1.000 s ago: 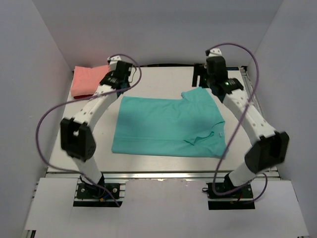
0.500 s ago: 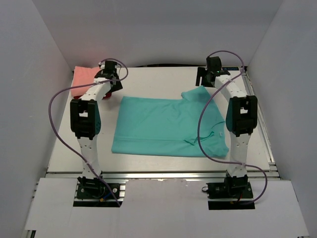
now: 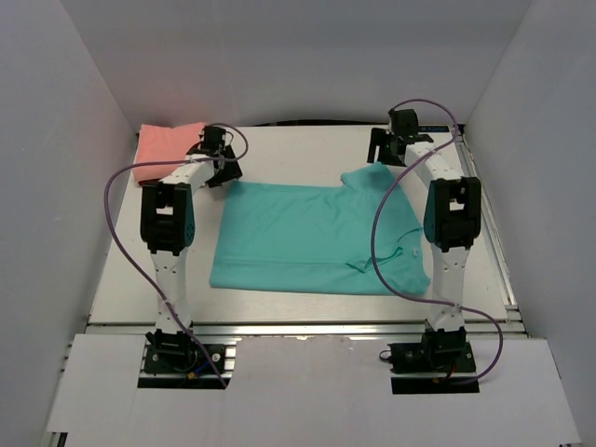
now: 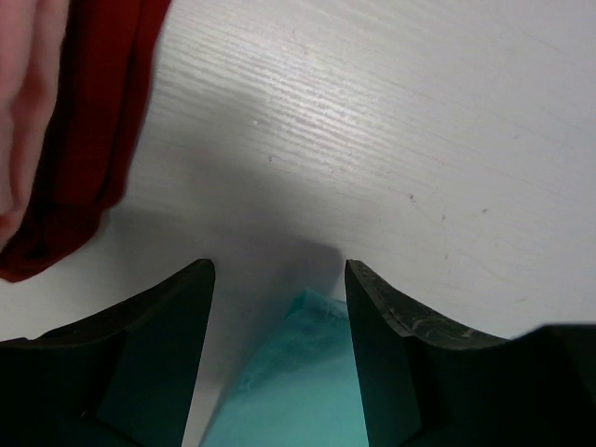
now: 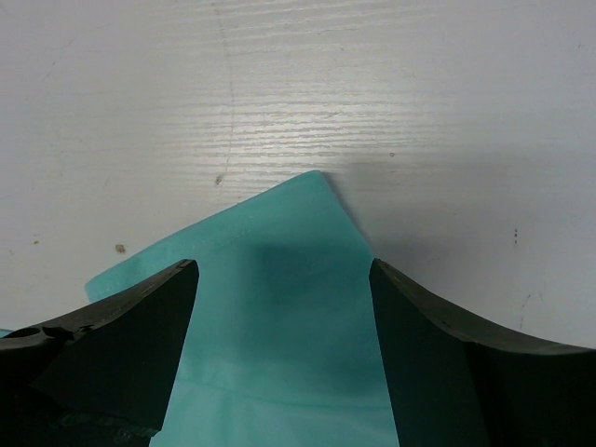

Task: Fold and stack the t-shirts
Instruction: Grap the side of the flattened tshirt furthest away from the robot with both arms

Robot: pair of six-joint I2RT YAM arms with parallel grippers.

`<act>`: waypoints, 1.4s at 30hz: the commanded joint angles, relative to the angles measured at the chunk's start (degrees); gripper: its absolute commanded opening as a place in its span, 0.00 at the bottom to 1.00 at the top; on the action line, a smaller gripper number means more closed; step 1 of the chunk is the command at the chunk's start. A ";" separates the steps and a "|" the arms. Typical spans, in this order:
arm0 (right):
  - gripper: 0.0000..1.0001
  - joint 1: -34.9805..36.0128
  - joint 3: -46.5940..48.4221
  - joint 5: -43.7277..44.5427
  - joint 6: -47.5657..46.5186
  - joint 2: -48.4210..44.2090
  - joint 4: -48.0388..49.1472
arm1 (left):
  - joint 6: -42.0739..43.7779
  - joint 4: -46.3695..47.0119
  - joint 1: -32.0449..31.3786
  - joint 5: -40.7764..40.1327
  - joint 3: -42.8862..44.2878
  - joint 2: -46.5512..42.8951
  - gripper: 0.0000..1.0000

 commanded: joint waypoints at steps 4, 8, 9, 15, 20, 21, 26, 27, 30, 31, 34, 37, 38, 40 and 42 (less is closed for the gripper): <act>0.81 -0.23 0.83 -1.36 0.62 0.20 3.06 | -1.72 2.87 0.17 5.41 -1.40 -0.05 0.68; 0.81 -0.32 1.01 -1.36 0.70 0.46 2.71 | -2.34 3.49 0.17 6.83 -2.81 -0.75 0.65; 0.82 -0.41 1.01 -1.10 0.79 0.55 2.62 | -2.43 3.41 0.17 6.83 -2.99 -0.84 0.64; 0.82 -0.58 0.92 -0.39 0.88 0.90 2.62 | -2.17 0.95 0.17 5.33 -5.53 -2.77 0.59; 0.83 -0.67 1.27 -0.22 1.14 1.07 2.53 | -2.08 0.94 0.17 5.68 -7.56 -4.27 0.58; 0.84 -0.58 1.27 -0.13 1.32 0.99 2.53 | -1.99 1.12 0.17 6.29 -8.17 -4.44 0.58; 0.84 -0.67 1.18 -0.22 1.32 1.34 2.44 | -2.25 0.59 0.00 7.00 -8.18 -4.89 0.58; 0.84 -0.76 0.83 -0.13 1.40 1.16 2.44 | -2.17 0.33 0.00 7.18 -7.91 -4.97 0.58; 0.85 -0.67 0.31 -0.30 1.32 1.07 2.62 | -1.99 -0.63 -0.44 7.00 -7.30 -4.80 0.58; 0.85 -0.76 0.30 -0.22 1.40 1.07 2.71 | -1.81 -0.90 -0.62 6.83 -6.77 -4.71 0.57; 0.85 -0.76 0.13 -0.22 1.41 1.16 2.71 | -1.81 -1.34 -0.79 6.65 -6.59 -4.80 0.54; 0.85 -0.67 -0.05 -0.30 1.32 1.07 2.71 | -1.99 -1.25 -0.88 6.65 -6.16 -4.62 0.51; 0.85 -0.76 -0.05 -0.30 1.32 1.07 2.71 | -1.90 -1.34 -0.88 6.39 -5.72 -4.45 0.51; 0.85 -0.67 -0.13 -0.48 1.32 1.07 2.80 | -1.90 -2.04 -0.88 5.77 -3.53 -3.66 0.53; 0.85 -0.76 -0.14 -0.48 1.32 0.99 2.71 | -1.99 -2.92 -0.88 6.12 -2.03 -3.04 0.48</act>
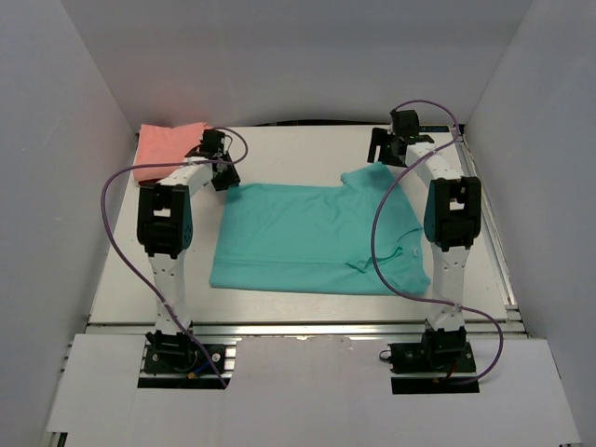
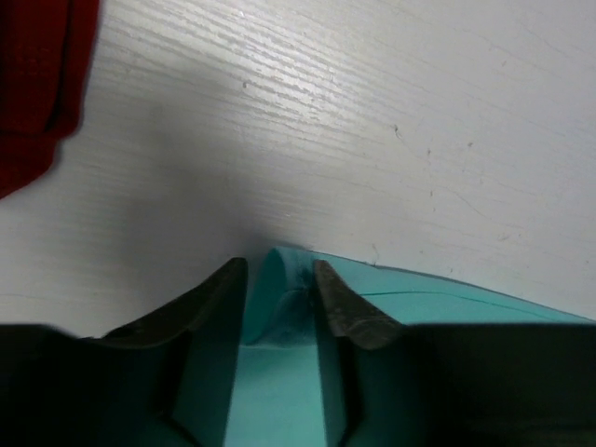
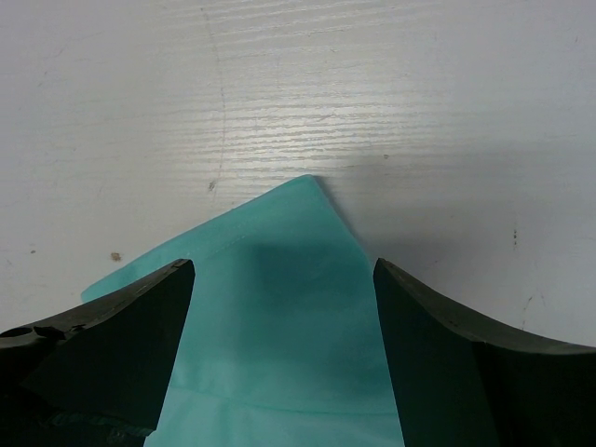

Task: Fold and stack the t-shirts
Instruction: Grap the side of the flattened tshirt furthest away from the robot with both arms

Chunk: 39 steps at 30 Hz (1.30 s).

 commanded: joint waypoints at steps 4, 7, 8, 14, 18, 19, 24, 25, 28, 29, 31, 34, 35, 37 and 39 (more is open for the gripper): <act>0.85 -0.23 -0.03 0.22 -0.01 0.42 1.88 | -0.05 -4.98 -0.60 1.08 5.09 0.24 0.42; 0.85 -0.32 0.24 0.40 -0.10 0.59 1.88 | 0.57 -5.95 -0.60 0.20 5.00 -0.20 0.42; 0.85 -0.32 0.32 0.31 -0.02 0.68 1.88 | 0.75 -6.65 -0.60 -0.06 5.09 -0.28 0.42; 0.85 -0.41 1.47 -0.04 -0.02 1.47 1.88 | 1.19 -6.66 -0.60 -0.15 5.09 -0.37 0.00; 0.85 -0.58 1.91 -0.13 -0.02 1.47 1.97 | 1.19 -5.95 -0.60 -0.07 4.65 -0.55 0.00; 0.85 -0.67 1.73 -0.22 -0.02 1.30 2.14 | 1.19 -5.95 -0.60 0.11 4.57 -0.46 0.00; 0.86 -0.76 1.82 -0.66 0.33 1.47 2.93 | 1.45 -5.60 -0.60 0.02 4.13 -0.72 0.00; 0.86 -0.85 1.91 -1.27 0.25 1.82 3.46 | 1.54 -5.60 -0.60 0.20 3.95 -0.90 0.00; 0.86 -0.85 3.31 -1.53 0.25 3.57 3.20 | 1.63 -5.42 -0.60 0.29 3.86 -1.07 0.00; 0.86 -0.85 4.45 -1.54 0.42 4.02 2.85 | 1.71 -5.51 -0.60 0.20 3.95 -1.08 0.00; 0.86 -0.85 5.33 -1.54 0.34 5.33 2.23 | 1.80 -5.42 -0.60 0.20 3.86 -1.16 0.00; 0.86 -0.85 5.86 -1.36 0.16 6.30 2.40 | 1.98 -5.51 -0.60 0.02 3.95 -1.34 0.00; 0.86 -0.94 6.21 -1.36 0.07 6.57 2.41 | 2.06 -5.42 -0.60 0.02 3.86 -1.43 0.00; 0.85 -0.85 6.21 -1.18 -0.19 7.36 2.58 | 1.98 -5.25 -0.60 0.20 3.51 -1.60 0.00; 0.83 -0.85 6.39 -1.18 -0.37 7.80 2.49 | 2.07 -5.16 -0.60 0.11 3.25 -1.86 0.00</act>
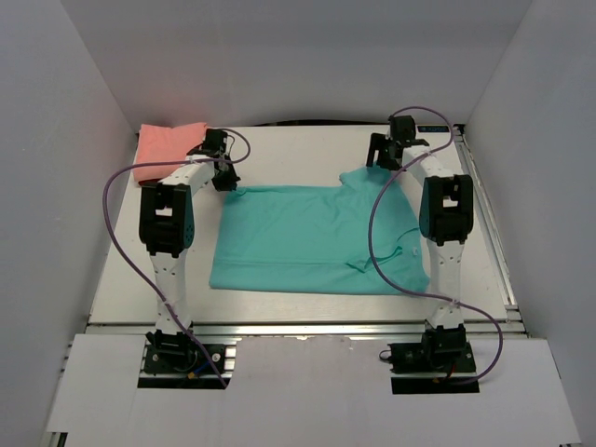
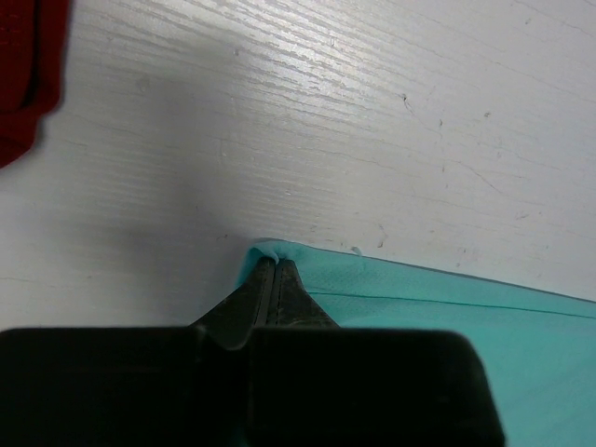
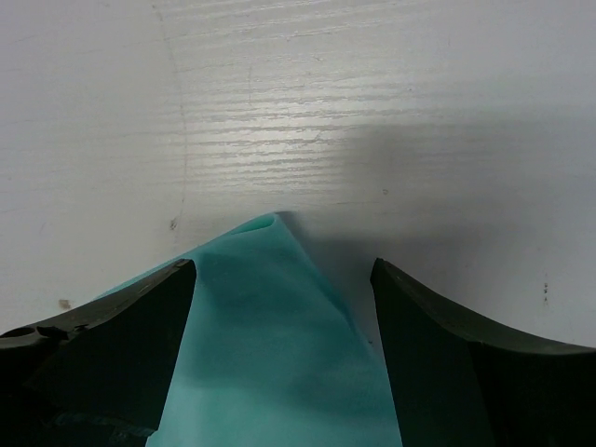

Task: Fold and stack the t-shirts
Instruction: Grap the side of the flattened tshirt furthest away from the robot with both arms

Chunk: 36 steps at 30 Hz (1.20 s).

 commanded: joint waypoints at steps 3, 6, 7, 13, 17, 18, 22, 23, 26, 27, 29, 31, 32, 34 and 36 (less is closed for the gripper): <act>0.79 -0.21 2.93 -0.75 -0.37 1.60 0.83 | 0.80 0.90 -0.27 0.07 -0.16 -3.13 0.00; 0.75 -0.21 3.47 -0.84 -0.37 2.04 0.65 | 0.80 0.89 -0.27 -0.02 -0.16 -3.22 0.00; 0.73 -0.30 4.08 -0.84 -0.46 2.39 0.48 | 0.80 0.98 -0.27 -0.02 -0.34 -3.22 0.00; 0.66 -0.22 6.63 -1.01 -0.90 3.71 -0.66 | 0.71 1.16 -0.27 0.07 -0.43 -3.31 0.00; 0.58 -0.22 6.72 -1.28 -1.25 3.79 -0.49 | 0.80 0.98 -0.27 -0.20 -0.34 -3.40 0.00; 0.56 -0.21 6.72 -1.28 -1.33 3.80 -0.49 | 0.80 0.98 -0.27 -0.28 -0.43 -3.40 0.00; 0.44 -0.21 6.63 -1.28 -1.42 3.71 -0.57 | 0.80 0.98 -0.27 -0.37 -0.43 -3.31 0.00; 0.36 -0.21 6.63 -1.28 -1.42 3.79 -0.57 | 0.80 0.98 -0.27 -0.29 -0.43 -3.31 0.00; 0.10 -0.21 6.37 -1.28 -1.51 3.62 -0.40 | 0.80 0.98 -0.27 -0.37 -0.51 -3.31 0.00; 0.00 -0.30 6.19 -1.28 -1.60 3.53 -0.49 | 0.80 0.98 -0.27 -0.46 -0.51 -3.31 0.00; 0.00 -0.21 6.02 -1.28 -1.60 3.44 -0.31 | 0.80 1.07 -0.27 -0.46 -0.60 -3.31 0.00; 0.00 -0.22 5.49 -1.28 -1.60 3.01 0.04 | 0.80 1.07 -0.27 -0.72 -0.69 -3.31 0.00; 0.00 -0.30 5.31 -1.28 -1.51 2.66 0.22 | 0.80 1.07 -0.27 -0.81 -0.69 -3.40 0.00; 0.00 -0.30 5.14 -1.19 -1.16 2.30 0.30 | 0.89 1.16 -0.27 -1.08 -0.60 -3.57 0.00; 0.00 -0.22 4.96 -0.93 -1.07 1.60 0.66 | 0.89 0.98 -0.27 -1.34 -0.43 -3.66 0.00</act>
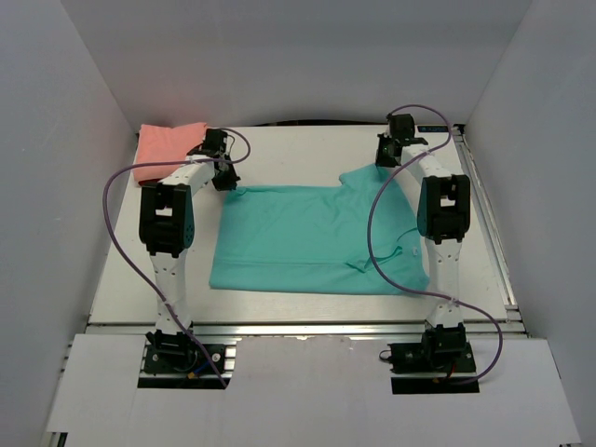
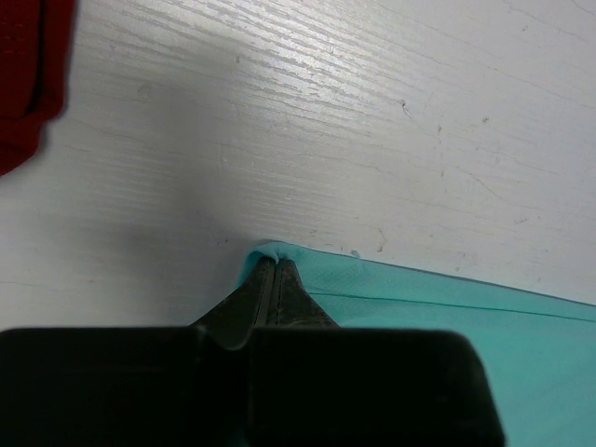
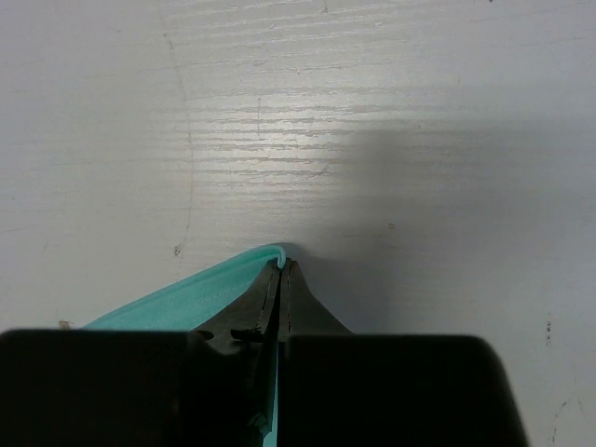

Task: Fold and stack the t-shirts
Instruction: Grap the side of the flattened tshirt furthest away from the robot with both arms

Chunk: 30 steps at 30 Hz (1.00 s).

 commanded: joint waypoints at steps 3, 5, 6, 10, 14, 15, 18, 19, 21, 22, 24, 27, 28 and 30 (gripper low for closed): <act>0.00 -0.15 0.39 -0.03 0.18 -2.23 1.46 | 0.82 0.24 -0.27 -1.14 0.38 -3.49 0.00; 0.00 -0.15 0.22 -0.11 0.26 -2.76 1.38 | 0.82 0.24 -0.27 -1.14 0.91 -3.40 0.00; 0.00 -0.15 0.13 -0.03 0.26 -2.85 1.38 | 0.82 0.24 -0.27 -1.14 1.09 -3.31 0.00; 0.00 -0.24 -0.66 -0.29 0.17 -4.16 1.03 | 1.00 0.41 -0.27 -1.23 2.05 -3.31 0.00; 0.00 -0.24 -3.99 -0.29 0.26 -7.94 2.17 | 1.17 0.24 -0.27 -1.84 3.90 -3.31 0.00; 0.00 -0.24 -4.44 -0.20 0.26 -8.64 2.17 | 1.17 0.24 -0.27 -1.85 4.25 -3.31 0.00; 0.00 -0.24 -7.25 -0.03 0.26 -11.72 2.69 | 1.00 0.24 -0.27 -1.85 5.04 -3.75 0.00; 0.00 -0.24 -8.04 0.06 0.18 -13.38 2.61 | 1.00 0.24 -0.27 -1.93 5.13 -3.84 0.00; 0.00 -0.24 -10.23 0.24 0.09 -15.32 2.52 | 1.08 -0.20 -0.27 -2.20 5.13 -4.62 0.00; 0.00 -0.24 -11.11 0.15 0.00 -17.24 2.43 | 1.26 -0.20 -0.27 -2.29 4.96 -4.89 0.00; 0.00 -0.24 -14.18 0.41 0.17 -19.45 2.08 | 1.44 -0.38 -0.27 -2.37 4.34 -5.42 0.00; 0.00 -0.24 -19.70 -0.29 0.88 -24.28 1.64 | 2.14 0.50 -0.27 -2.20 1.98 -7.00 0.00; 0.00 -0.15 -21.39 -0.38 1.05 -26.99 1.47 | 2.23 0.94 -0.27 -2.20 1.18 -7.96 0.00; 0.00 0.11 -25.16 -0.55 1.58 -29.99 1.55 | 2.75 1.64 -0.27 -2.29 -0.22 -8.84 0.00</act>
